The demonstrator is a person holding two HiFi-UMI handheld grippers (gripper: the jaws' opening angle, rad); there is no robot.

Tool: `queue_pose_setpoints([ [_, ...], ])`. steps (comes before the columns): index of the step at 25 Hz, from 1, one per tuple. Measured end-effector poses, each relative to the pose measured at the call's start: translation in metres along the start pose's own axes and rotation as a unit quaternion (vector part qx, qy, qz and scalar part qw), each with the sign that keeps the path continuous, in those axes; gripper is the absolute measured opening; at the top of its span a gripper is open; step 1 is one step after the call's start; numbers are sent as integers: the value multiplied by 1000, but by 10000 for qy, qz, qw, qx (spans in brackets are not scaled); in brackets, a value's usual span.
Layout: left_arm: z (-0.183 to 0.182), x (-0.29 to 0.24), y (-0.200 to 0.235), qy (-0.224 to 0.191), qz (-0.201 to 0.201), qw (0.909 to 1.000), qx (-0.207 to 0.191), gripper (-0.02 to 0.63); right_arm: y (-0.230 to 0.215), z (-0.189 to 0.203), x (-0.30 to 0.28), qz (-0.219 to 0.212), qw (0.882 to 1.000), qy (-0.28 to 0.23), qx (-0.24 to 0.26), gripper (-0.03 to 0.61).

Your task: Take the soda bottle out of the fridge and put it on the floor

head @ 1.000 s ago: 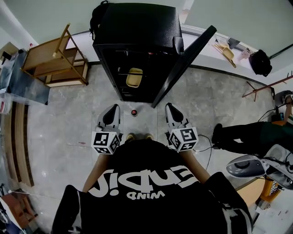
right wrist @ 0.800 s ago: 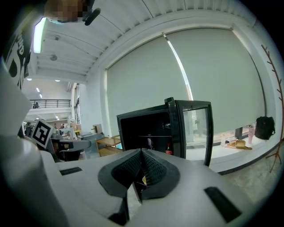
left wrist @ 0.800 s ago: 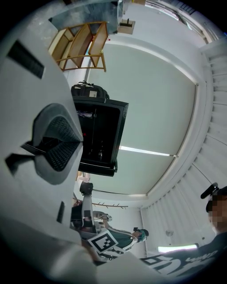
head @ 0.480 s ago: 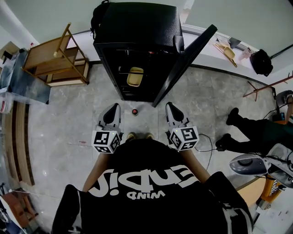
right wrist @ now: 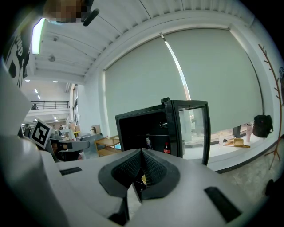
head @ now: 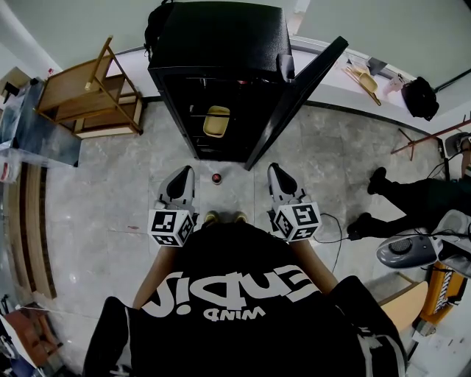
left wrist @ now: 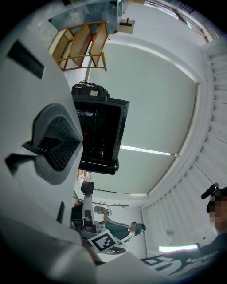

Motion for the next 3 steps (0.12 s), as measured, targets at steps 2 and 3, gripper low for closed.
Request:
queue_pose_setpoints([
  [2, 0, 1, 0, 7, 6, 10000, 2, 8, 0, 0, 0, 4, 10000, 4, 2, 25],
  [3, 0, 1, 0, 11, 8, 10000, 4, 8, 1, 0, 0, 5, 10000, 7, 3, 25],
])
Point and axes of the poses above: the fingertips, and each gripper's own axes: x backward along the fingers, y to its left, z out of its underside, the point moved 6 cm from there along x, backward along the fingers, and after that the axes turned 1 degree about -y, right-handed, at the moved point
